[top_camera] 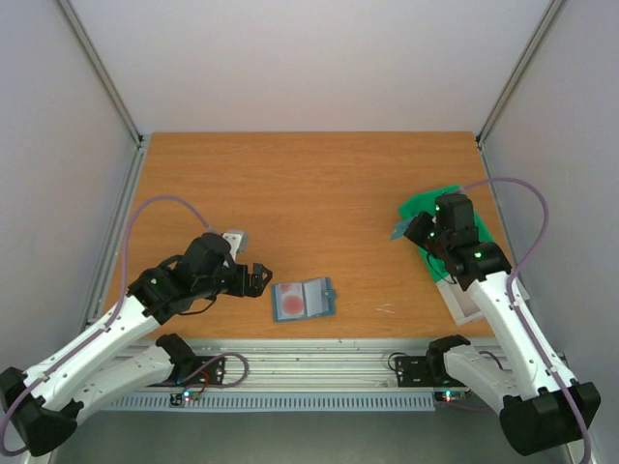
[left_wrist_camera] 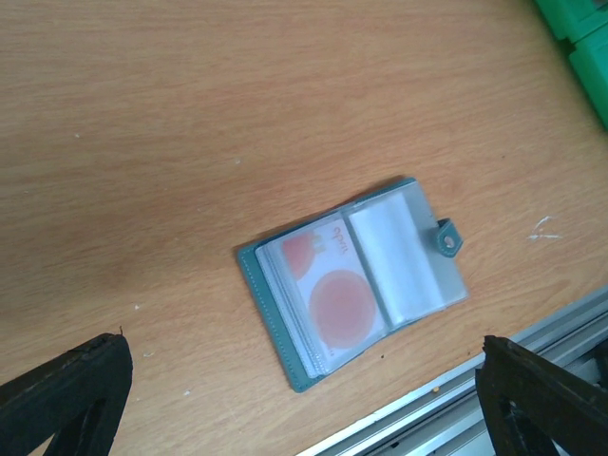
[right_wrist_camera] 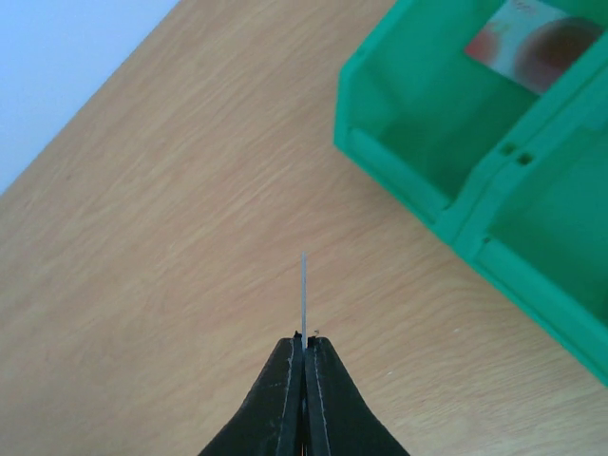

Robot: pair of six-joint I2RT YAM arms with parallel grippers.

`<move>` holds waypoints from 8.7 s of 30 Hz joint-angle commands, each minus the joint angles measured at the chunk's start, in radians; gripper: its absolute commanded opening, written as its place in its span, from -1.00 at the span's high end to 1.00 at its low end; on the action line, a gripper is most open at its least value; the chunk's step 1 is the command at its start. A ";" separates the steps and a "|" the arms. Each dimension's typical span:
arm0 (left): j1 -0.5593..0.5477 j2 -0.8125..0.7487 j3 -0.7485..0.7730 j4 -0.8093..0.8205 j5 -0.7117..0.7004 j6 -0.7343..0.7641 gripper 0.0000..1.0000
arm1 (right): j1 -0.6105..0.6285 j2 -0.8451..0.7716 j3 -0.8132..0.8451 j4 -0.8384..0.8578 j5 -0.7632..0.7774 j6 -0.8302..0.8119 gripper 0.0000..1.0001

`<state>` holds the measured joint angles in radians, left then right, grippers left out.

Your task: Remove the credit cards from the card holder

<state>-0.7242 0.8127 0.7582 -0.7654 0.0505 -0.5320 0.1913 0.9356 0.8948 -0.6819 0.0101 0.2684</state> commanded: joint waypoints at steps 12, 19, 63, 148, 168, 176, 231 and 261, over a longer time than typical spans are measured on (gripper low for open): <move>0.000 -0.007 -0.022 0.048 0.027 -0.028 -0.99 | -0.431 -0.100 -0.102 -0.041 0.141 -0.009 0.98; 0.000 -0.016 0.001 0.001 0.048 -0.018 -0.99 | -0.526 -0.139 -0.114 -0.034 0.225 -0.027 0.98; 0.001 -0.057 -0.036 0.008 0.101 -0.085 -0.99 | -0.773 -0.176 -0.200 -0.040 0.125 -0.119 0.97; 0.002 0.006 -0.109 0.076 0.097 -0.194 -0.97 | -0.753 0.016 -0.031 -0.163 -0.363 -0.125 0.38; 0.019 0.202 -0.310 0.591 0.232 -0.363 -0.49 | 0.089 -0.021 -0.092 -0.085 -0.356 -0.037 0.33; 0.019 0.276 -0.364 0.715 0.285 -0.393 -0.44 | 0.465 0.117 -0.124 0.066 -0.244 0.039 0.34; 0.020 0.376 -0.448 0.884 0.309 -0.484 -0.11 | 0.720 0.787 -0.054 0.389 -0.306 0.116 0.61; 0.017 0.333 -0.464 0.913 0.298 -0.493 0.08 | 0.737 0.741 -0.157 0.539 -0.258 0.150 0.91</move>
<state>-0.7071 1.1393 0.2935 0.0681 0.3450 -1.0245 0.9176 1.6688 0.7776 -0.1421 -0.2821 0.3969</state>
